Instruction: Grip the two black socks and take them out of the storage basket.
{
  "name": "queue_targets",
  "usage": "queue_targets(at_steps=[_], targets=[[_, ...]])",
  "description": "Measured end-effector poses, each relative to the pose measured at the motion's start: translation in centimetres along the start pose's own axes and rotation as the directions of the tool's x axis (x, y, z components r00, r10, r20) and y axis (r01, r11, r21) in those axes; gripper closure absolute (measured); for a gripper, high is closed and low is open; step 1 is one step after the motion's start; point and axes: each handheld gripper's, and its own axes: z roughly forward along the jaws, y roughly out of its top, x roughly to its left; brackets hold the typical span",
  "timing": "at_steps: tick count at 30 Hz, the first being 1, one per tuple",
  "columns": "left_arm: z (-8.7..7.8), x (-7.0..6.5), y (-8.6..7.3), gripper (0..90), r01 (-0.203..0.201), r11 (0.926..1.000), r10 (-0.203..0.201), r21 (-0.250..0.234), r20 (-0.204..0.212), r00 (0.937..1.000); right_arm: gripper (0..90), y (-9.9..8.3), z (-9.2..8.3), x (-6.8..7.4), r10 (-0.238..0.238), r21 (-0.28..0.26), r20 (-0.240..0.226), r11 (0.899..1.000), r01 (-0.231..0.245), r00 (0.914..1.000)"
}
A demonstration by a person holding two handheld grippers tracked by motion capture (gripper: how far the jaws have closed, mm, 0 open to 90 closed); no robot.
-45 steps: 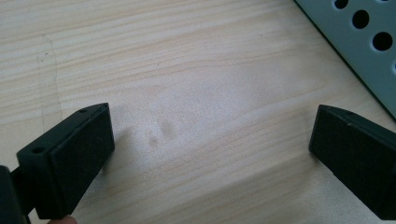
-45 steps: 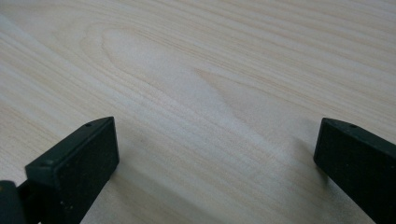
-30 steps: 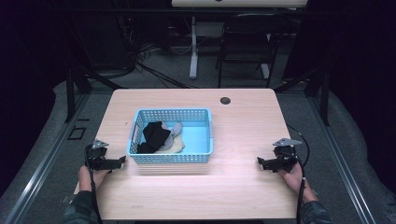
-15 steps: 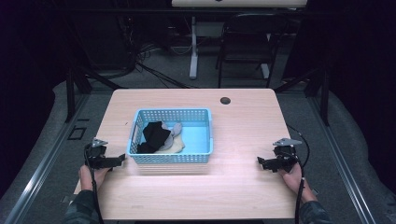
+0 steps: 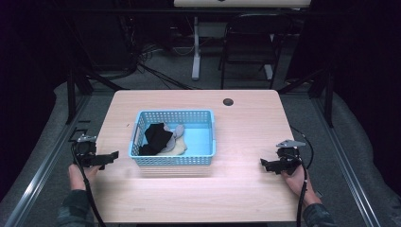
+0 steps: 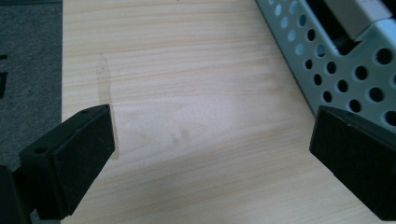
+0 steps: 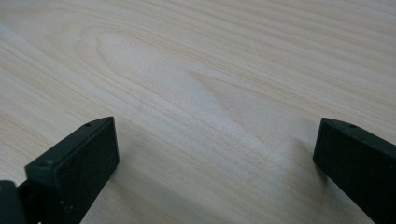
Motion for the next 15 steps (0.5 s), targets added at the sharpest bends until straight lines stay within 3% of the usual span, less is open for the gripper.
queue_targets(at_steps=[4,7,15], targets=[[-0.5,-0.9,0.7,0.0,-0.019,0.9998,0.018,0.011,0.031,0.9994,0.0,0.0,0.0,0.0,-0.001,0.001,-0.002,1.0,0.001,1.0],[-1.0,-1.3,1.2,0.1,-0.046,0.9987,0.045,0.02,0.026,0.9986,0.0,0.0,0.0,0.0,-0.001,0.002,-0.003,1.0,0.001,1.0],[-2.1,-1.7,2.4,0.0,-0.059,0.9976,0.057,0.038,0.045,0.9974,0.0,0.0,0.0,0.0,0.001,0.001,0.0,1.0,-0.001,1.0]])
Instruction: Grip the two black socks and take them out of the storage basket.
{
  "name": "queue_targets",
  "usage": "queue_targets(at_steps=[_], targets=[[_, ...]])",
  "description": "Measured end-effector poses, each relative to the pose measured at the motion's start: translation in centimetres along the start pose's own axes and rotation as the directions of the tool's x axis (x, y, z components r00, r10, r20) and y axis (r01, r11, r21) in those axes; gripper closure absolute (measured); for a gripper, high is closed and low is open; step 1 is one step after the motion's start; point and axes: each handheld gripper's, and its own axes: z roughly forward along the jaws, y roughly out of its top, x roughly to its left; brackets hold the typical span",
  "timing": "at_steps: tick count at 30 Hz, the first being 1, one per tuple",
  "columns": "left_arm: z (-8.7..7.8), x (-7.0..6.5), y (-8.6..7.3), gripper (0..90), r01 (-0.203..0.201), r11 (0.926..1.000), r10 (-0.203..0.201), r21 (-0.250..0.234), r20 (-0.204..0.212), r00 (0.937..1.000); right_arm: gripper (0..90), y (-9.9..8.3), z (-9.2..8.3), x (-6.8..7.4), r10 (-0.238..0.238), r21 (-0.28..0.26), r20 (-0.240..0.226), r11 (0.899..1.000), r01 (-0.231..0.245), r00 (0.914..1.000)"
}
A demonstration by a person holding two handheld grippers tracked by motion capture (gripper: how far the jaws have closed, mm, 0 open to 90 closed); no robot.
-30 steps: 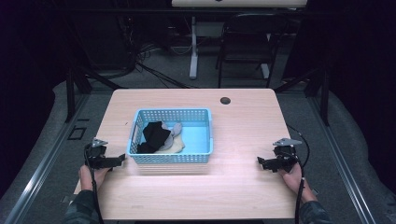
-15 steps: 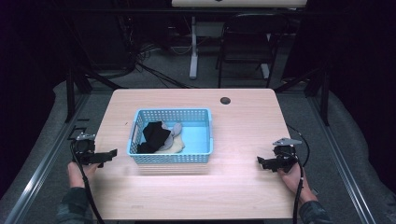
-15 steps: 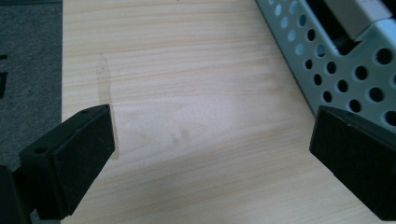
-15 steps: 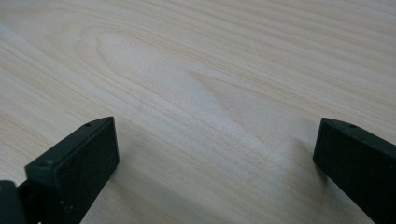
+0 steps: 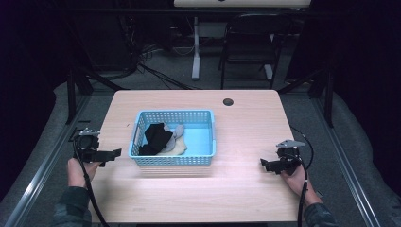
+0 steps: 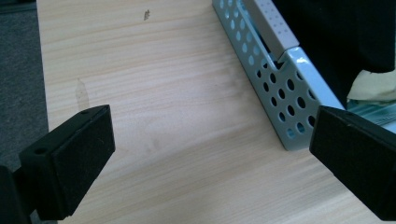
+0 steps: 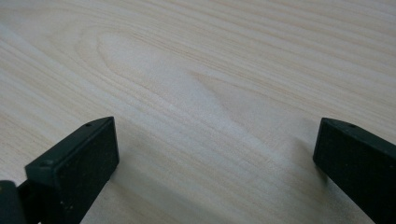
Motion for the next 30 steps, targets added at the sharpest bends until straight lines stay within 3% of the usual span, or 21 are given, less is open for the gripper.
queue_targets(at_steps=[17,30], targets=[[-1.9,-2.0,4.5,0.0,-0.051,0.9979,0.049,0.039,0.044,0.9978,0.0,0.0,0.0,0.0,-0.005,0.001,0.0,1.0,0.005,1.0],[-1.8,-3.9,7.1,0.0,-0.103,0.9925,0.098,0.066,0.072,0.9926,0.0,0.0,0.0,0.0,0.0,-0.001,0.002,1.0,0.0,1.0]])
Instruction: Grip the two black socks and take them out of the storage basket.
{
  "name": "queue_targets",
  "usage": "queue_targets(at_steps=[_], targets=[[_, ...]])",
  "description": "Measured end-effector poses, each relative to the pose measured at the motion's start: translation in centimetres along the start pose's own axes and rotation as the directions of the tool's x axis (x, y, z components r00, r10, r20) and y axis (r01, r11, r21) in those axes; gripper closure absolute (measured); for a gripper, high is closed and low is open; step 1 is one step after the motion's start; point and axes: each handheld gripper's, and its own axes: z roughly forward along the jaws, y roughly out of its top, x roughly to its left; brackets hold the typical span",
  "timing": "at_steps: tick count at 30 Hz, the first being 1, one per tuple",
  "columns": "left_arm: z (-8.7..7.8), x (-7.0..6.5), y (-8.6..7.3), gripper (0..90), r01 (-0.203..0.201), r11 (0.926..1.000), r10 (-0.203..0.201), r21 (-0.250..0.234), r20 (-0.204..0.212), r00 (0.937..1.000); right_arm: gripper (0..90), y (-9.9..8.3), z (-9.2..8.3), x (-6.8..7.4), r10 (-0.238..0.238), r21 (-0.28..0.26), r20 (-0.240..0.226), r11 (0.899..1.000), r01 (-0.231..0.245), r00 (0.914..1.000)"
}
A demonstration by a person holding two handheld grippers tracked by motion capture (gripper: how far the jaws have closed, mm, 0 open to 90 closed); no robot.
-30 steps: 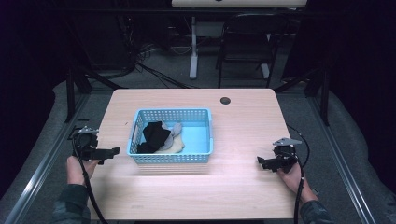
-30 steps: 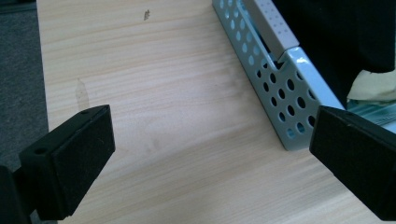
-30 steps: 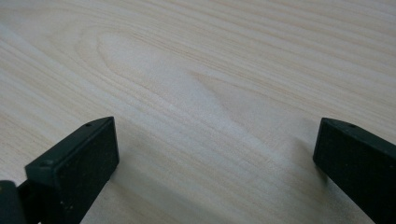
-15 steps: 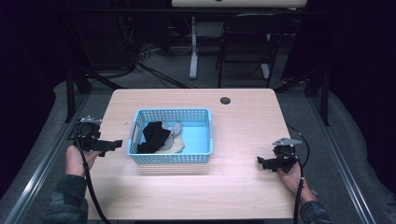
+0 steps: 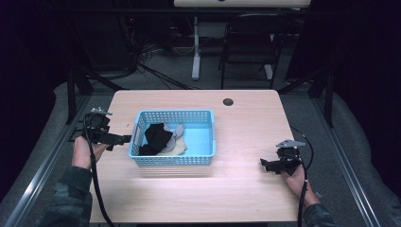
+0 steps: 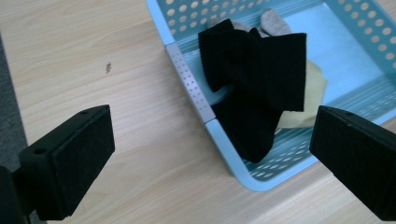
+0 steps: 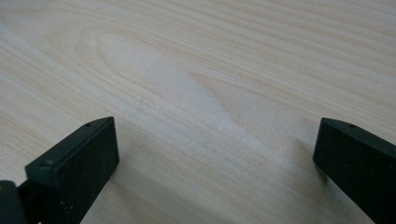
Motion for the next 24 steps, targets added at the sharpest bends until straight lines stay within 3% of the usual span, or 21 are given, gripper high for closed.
queue_targets(at_steps=[13,17,24], targets=[[1.1,-1.7,2.4,0.0,-0.036,0.9989,0.035,0.03,0.028,0.999,0.0,0.0,0.0,0.0,0.001,-0.001,0.0,1.0,-0.001,1.0],[1.9,-2.6,3.3,0.0,-0.059,0.9965,0.058,0.059,0.031,0.9979,0.0,0.0,0.0,0.0,0.001,-0.001,0.0,1.0,-0.001,1.0],[4.2,-3.6,4.5,1.2,-0.079,0.9921,0.071,0.097,0.083,0.994,0.0,0.0,0.0,0.0,0.001,-0.002,0.0,1.0,-0.001,1.0]])
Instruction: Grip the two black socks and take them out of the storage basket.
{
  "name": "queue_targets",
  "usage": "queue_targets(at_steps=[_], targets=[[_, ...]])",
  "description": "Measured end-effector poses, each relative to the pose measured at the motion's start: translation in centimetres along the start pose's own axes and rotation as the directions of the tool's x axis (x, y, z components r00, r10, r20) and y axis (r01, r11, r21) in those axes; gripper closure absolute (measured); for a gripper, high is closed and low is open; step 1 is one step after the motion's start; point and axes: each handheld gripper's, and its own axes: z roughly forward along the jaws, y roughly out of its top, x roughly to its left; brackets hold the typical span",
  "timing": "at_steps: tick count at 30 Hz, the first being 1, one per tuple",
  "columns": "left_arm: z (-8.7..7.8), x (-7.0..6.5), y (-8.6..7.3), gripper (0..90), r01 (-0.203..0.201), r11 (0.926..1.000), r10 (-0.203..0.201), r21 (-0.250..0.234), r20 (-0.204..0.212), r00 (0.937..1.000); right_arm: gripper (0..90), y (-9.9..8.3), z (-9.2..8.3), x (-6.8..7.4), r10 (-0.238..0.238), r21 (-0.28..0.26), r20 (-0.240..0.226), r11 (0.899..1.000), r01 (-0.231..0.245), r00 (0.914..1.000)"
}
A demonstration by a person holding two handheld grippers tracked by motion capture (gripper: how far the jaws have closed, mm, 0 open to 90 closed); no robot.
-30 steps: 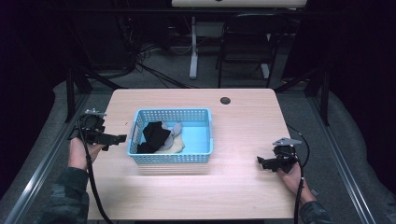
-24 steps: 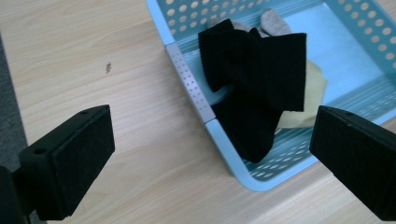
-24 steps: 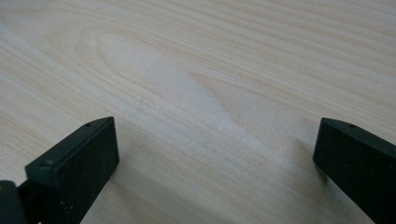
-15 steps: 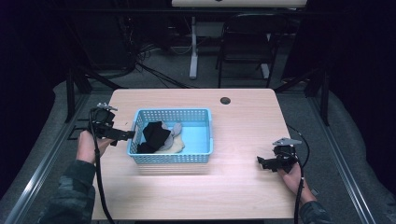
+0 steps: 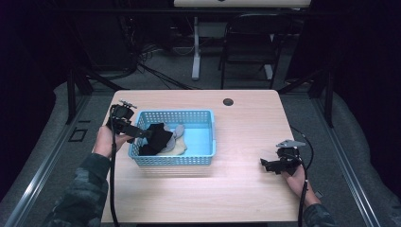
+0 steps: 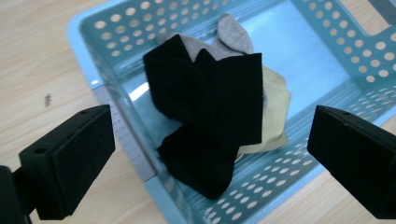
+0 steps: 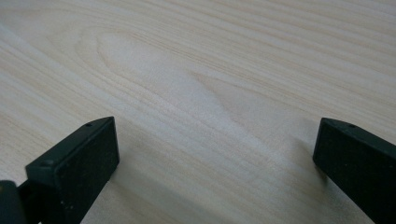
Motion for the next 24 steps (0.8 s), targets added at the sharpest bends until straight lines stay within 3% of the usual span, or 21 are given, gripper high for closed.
queue_targets(at_steps=[1,9,14,15,17,19,20,22,23,24], targets=[[0.3,-0.1,0.2,1.9,-0.002,1.0,0.002,0.007,0.016,0.9999,0.0,0.0,0.0,0.0,-0.001,0.0,0.0,1.0,0.001,1.0],[3.2,-0.7,1.4,12.0,-0.03,0.9953,0.031,0.092,-0.009,0.9995,0.0,0.0,0.0,0.0,-0.002,0.0,0.0,1.0,0.002,1.0],[4.8,-0.2,1.8,16.4,-0.023,0.9903,0.027,0.137,-0.031,0.9992,0.0,0.0,0.0,0.0,0.001,0.001,0.002,1.0,-0.001,1.0],[5.0,-0.1,1.8,16.2,-0.006,0.9902,0.009,0.14,-0.019,0.9998,0.0,0.0,0.0,0.0,-0.001,0.002,0.0,1.0,0.001,1.0],[5.4,0.1,1.8,17.2,-0.007,0.9872,0.013,0.159,-0.038,0.9992,0.0,0.0,0.0,0.0,-0.002,0.003,-0.001,1.0,0.002,1.0],[5.8,0.3,1.7,18.8,0.016,0.9853,-0.012,0.17,-0.023,0.9997,0.0,0.0,0.0,0.0,-0.002,0.002,-0.001,1.0,0.002,1.0],[6.2,0.3,1.6,20.1,0.011,0.9845,-0.005,0.175,-0.034,0.9994,0.0,0.0,0.0,0.0,-0.002,0.001,-0.001,1.0,0.002,1.0],[6.6,0.2,1.6,31.8,0.009,0.9785,-0.001,0.206,-0.041,0.9992,0.0,0.0,0.0,0.0,-0.001,0.002,-0.001,1.0,0.001,1.0],[6.9,0.2,1.5,32.1,0.01,0.977,-0.004,0.213,-0.028,0.9996,0.0,0.0,0.0,0.0,-0.002,0.003,-0.001,1.0,0.002,1.0],[7.0,0.2,1.5,37.9,0.012,0.9767,-0.007,0.214,-0.023,0.9997,0.0,0.0,0.0,0.0,-0.002,0.0,-0.001,1.0,0.002,1.0]])
